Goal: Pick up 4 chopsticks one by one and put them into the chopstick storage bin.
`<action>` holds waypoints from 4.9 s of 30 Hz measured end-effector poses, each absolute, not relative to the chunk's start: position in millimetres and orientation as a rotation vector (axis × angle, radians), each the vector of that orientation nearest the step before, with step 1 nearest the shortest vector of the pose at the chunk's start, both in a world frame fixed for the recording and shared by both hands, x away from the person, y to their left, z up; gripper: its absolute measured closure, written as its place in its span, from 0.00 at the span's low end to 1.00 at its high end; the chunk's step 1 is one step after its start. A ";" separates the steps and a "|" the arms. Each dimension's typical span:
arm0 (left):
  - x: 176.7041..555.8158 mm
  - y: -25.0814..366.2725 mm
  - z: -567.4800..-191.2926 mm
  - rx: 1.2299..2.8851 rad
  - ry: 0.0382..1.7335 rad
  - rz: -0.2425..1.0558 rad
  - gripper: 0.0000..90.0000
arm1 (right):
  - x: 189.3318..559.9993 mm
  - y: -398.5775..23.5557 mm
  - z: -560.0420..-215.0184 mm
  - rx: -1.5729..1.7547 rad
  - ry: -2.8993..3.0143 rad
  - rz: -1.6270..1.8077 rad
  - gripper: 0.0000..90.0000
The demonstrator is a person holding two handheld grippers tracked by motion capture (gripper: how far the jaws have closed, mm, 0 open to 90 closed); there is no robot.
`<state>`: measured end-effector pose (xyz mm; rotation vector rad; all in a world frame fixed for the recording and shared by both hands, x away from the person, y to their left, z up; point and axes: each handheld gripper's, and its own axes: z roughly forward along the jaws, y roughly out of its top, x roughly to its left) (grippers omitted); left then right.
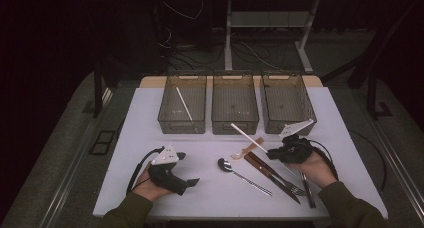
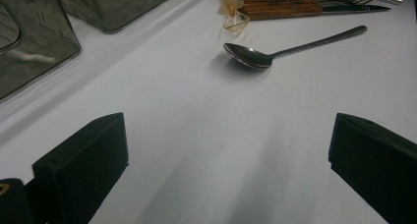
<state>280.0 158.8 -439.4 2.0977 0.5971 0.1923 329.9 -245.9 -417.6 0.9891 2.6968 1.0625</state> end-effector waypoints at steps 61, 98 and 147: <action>280.4 161.0 -438.4 2.052 0.602 0.181 0.00 | 400.9 -145.6 -352.4 1.102 2.520 1.323 0.95; 280.1 162.1 -434.3 2.027 0.578 0.178 0.00 | 489.4 -19.1 -345.2 1.214 2.533 1.050 0.95; 281.1 161.9 -435.3 2.022 0.578 0.173 0.00 | 486.3 -11.7 -333.3 1.166 2.539 1.103 0.44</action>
